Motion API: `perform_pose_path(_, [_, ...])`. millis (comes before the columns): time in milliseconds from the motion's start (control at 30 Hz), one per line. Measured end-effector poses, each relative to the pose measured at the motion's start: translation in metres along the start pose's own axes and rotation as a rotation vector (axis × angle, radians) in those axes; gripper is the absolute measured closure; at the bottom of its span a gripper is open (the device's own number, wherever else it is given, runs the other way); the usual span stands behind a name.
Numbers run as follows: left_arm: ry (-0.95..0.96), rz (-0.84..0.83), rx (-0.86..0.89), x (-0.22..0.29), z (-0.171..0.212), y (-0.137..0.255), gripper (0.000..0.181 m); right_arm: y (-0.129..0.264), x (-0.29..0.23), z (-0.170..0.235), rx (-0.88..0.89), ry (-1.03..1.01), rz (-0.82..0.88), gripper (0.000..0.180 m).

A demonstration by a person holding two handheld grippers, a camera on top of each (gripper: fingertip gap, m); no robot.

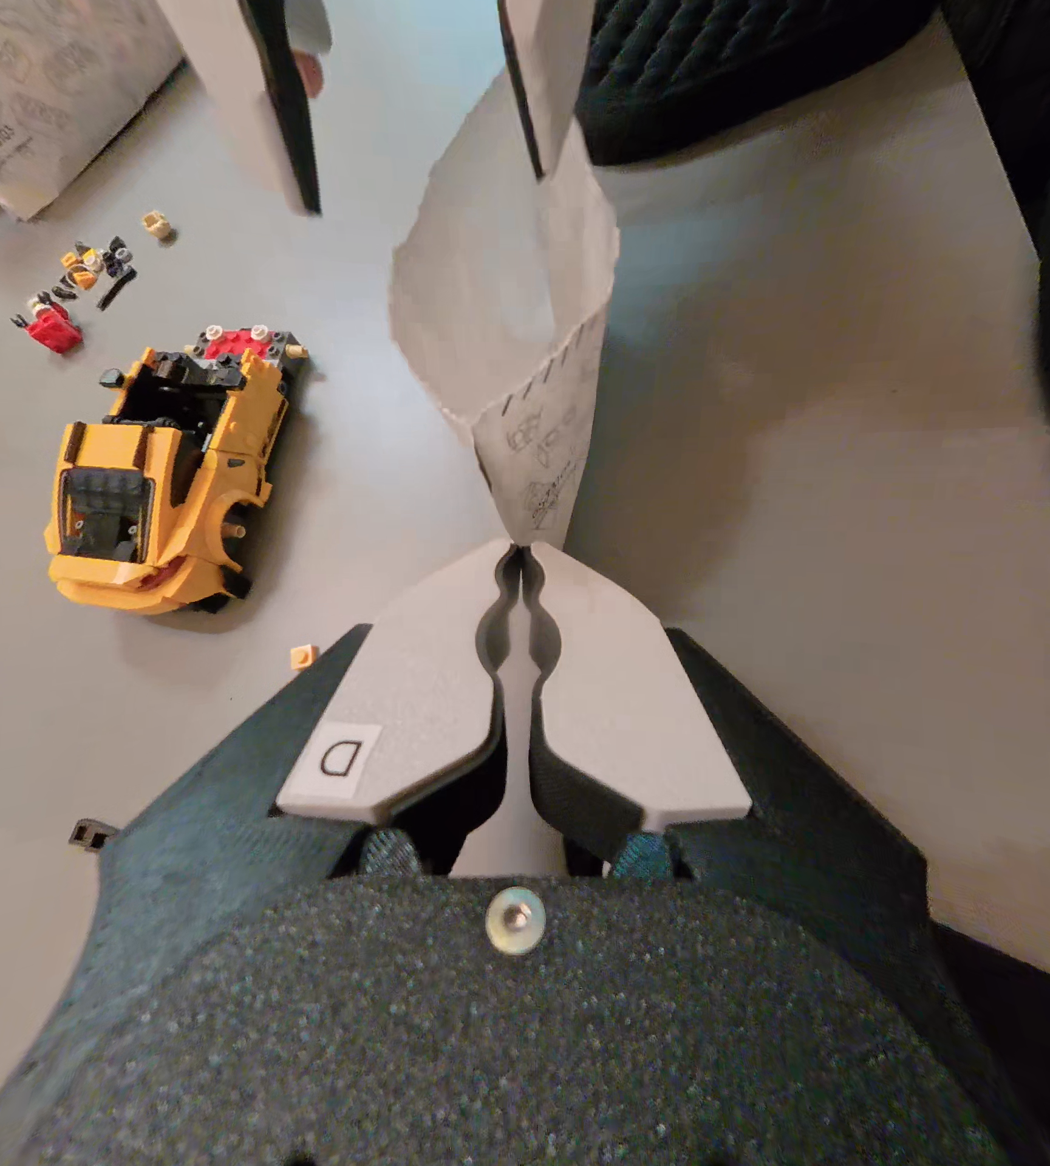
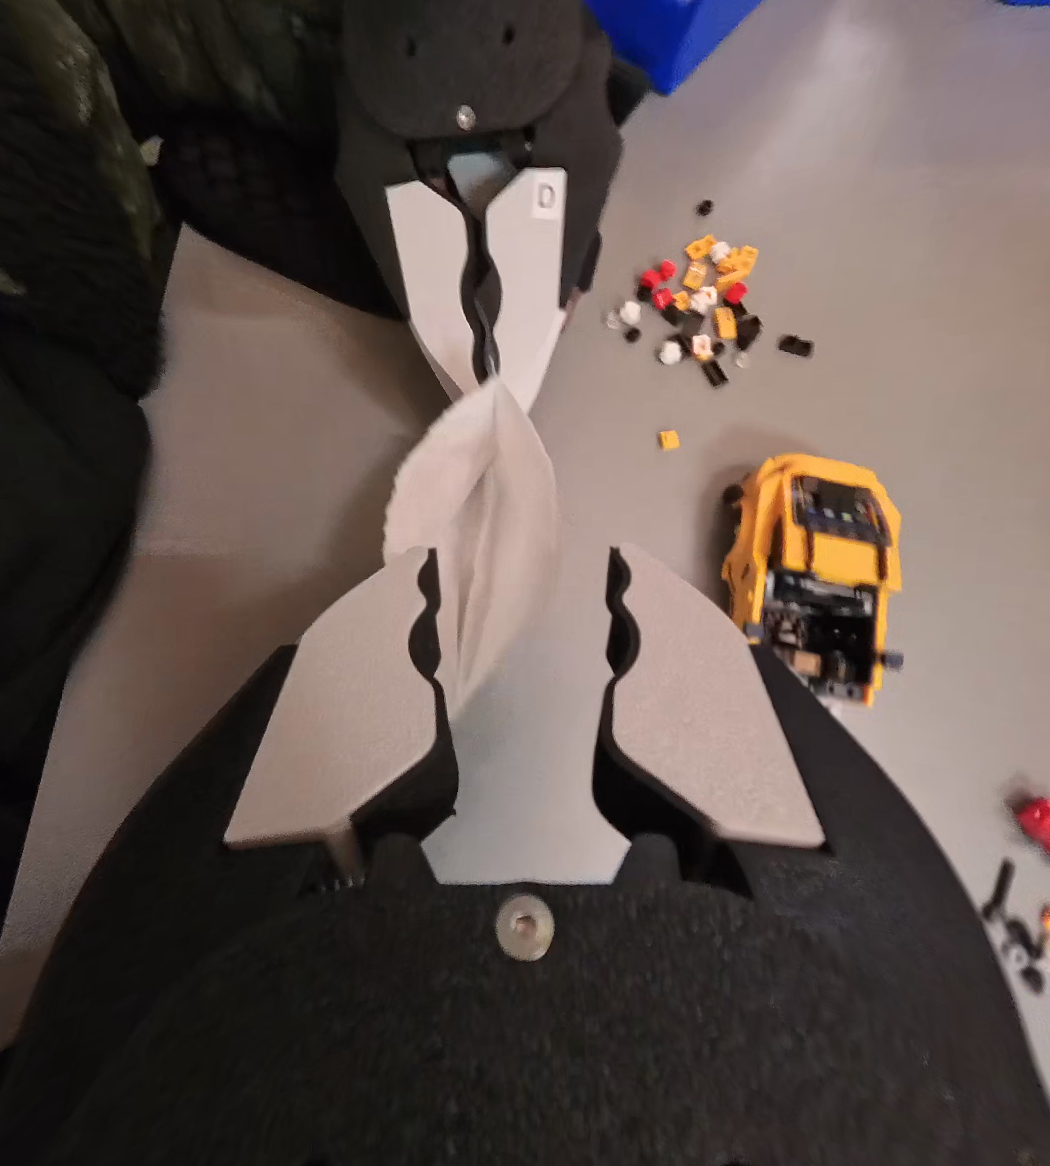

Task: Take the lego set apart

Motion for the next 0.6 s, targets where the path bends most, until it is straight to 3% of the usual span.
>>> perform_pose_path(167, [0.050, 0.005, 0.006, -0.006, 0.004, 0.001, 0.181, 0.007, -0.009, 0.042, 0.094, -0.126, -0.005, 0.122])
perform_pose_path(400, [0.101, 0.029, -0.015, -0.008, 0.011, -0.002, 0.181, 0.031, -0.017, 0.047, 0.348, -0.208, -0.026, 0.123])
perform_pose_path(533, [0.107, 0.035, -0.003, -0.008, 0.010, 0.000, 0.181, 0.034, -0.022, 0.063, 0.315, -0.209, -0.037, 0.127])
perform_pose_path(600, [0.107, 0.068, 0.018, -0.003, 0.008, 0.004, 0.166, 0.029, -0.035, 0.072, 0.252, -0.200, -0.087, 0.128])
Point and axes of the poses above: each gripper's, where its closed fingertips meet, y back along the fingers, z out of its underside, x = y × z across the jaws, the point moved 3 cm from there along y, back along the fingers, and after that the axes turned 5 degrees about -x, right-handed, at the moved point
